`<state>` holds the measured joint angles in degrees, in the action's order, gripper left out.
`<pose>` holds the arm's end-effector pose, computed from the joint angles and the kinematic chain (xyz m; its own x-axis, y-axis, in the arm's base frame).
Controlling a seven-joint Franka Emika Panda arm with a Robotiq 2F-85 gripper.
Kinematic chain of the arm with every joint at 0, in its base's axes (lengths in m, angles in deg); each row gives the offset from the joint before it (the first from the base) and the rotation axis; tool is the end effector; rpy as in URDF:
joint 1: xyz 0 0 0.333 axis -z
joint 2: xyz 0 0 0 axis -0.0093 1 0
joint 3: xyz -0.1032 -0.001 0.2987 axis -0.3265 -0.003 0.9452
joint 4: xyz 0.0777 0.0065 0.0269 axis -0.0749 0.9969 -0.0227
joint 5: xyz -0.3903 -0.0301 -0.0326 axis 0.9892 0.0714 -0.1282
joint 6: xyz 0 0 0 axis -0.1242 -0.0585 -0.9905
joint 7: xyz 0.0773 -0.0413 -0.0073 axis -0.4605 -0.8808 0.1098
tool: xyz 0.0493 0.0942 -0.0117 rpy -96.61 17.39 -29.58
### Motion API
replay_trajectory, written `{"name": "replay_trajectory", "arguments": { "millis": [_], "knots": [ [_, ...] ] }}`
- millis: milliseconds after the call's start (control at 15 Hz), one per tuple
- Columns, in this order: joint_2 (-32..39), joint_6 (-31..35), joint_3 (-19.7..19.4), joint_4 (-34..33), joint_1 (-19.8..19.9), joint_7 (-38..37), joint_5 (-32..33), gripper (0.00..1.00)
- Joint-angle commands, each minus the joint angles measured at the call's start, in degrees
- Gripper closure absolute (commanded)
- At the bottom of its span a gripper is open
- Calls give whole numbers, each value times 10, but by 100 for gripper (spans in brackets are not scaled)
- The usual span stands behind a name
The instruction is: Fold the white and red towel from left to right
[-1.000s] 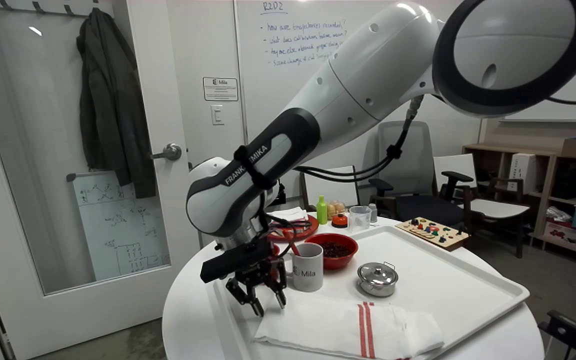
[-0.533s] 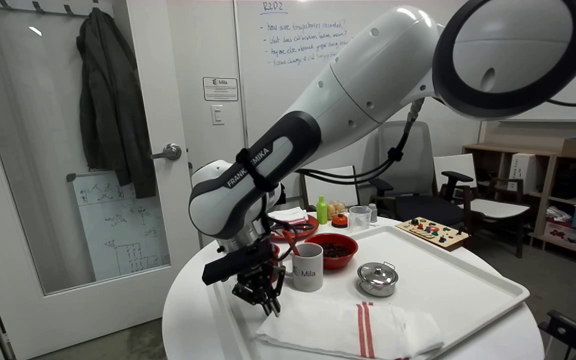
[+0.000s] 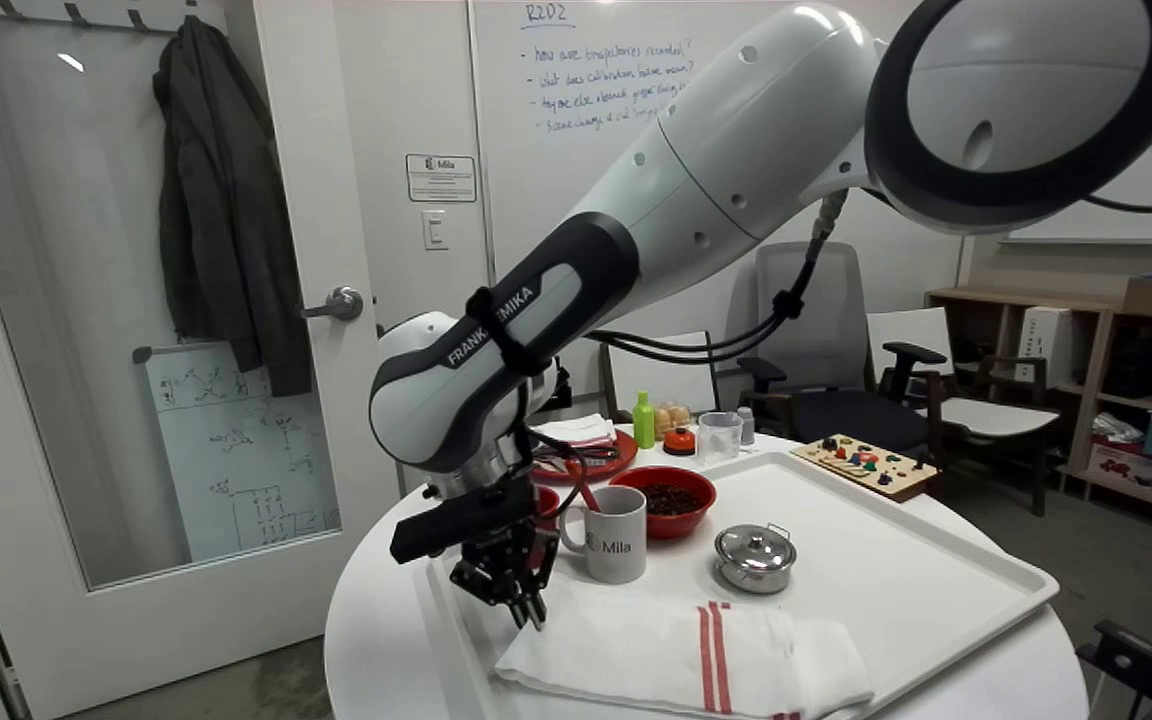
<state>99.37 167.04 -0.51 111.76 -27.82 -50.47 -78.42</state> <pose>0.6320 0.3576 0.0016 0.8673 -0.4915 -0.0790 -0.4428 -0.8341 0.3290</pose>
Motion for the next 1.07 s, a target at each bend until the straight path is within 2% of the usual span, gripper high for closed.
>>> {"name": "replay_trajectory", "arguments": {
  "millis": [0, 400, 933, 1000],
  "knots": [
    [-53, 30, 2, 65, -6, -28, -2, 89],
    [-130, 52, 6, 192, -8, -69, -7, 90],
    [-233, 139, 9, 399, 3, -160, -13, 90],
    [-245, 147, 0, 422, -3, -164, -21, 90]
  ]
}}
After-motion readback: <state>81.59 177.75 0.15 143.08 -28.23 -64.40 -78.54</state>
